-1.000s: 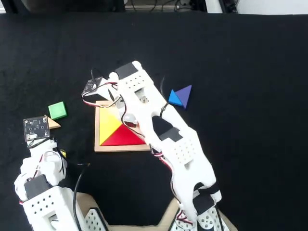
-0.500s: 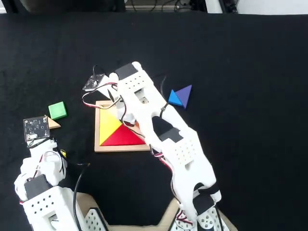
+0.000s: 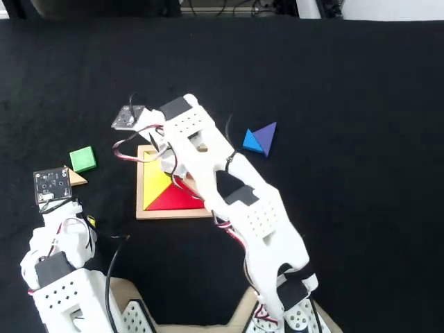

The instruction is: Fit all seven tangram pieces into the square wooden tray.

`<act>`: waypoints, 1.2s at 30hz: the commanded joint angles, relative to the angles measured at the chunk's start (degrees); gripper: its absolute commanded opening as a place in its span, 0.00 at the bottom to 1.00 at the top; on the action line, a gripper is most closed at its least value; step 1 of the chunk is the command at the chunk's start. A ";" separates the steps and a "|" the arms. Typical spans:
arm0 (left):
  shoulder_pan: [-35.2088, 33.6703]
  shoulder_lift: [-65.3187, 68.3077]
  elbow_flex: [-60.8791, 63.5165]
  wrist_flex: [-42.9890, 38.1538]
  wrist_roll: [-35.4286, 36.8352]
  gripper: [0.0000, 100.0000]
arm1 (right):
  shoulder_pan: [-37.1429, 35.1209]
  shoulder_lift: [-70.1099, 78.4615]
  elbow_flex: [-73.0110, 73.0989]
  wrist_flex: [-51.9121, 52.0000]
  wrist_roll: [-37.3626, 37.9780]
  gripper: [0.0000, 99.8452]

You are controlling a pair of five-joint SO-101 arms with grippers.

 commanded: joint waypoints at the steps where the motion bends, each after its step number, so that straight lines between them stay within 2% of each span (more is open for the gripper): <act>1: 0.04 -0.26 -0.22 -1.05 -0.26 0.18 | -1.67 -1.63 -0.22 -0.18 -1.23 0.19; 7: 0.04 -0.26 -0.22 -1.05 -0.26 0.18 | -1.23 -2.24 -0.48 1.32 -1.23 0.19; 15: 0.04 -0.26 -0.22 -0.97 -0.26 0.18 | -0.44 -8.75 -6.90 9.93 -1.32 0.19; 23: 0.04 -0.26 -0.22 -0.88 -0.26 0.18 | -2.46 -11.03 4.26 8.53 -3.16 0.19; 28: 0.04 -0.26 -0.22 -0.88 -0.26 0.18 | -7.03 -24.48 18.07 7.56 -3.25 0.19; 32: 0.04 -0.26 -0.22 -0.88 -0.26 0.18 | -7.56 -42.07 33.45 0.79 -3.16 0.19; 36: 0.04 -0.26 -0.22 -0.88 -0.26 0.18 | -2.02 -51.56 53.05 -20.40 -3.08 0.19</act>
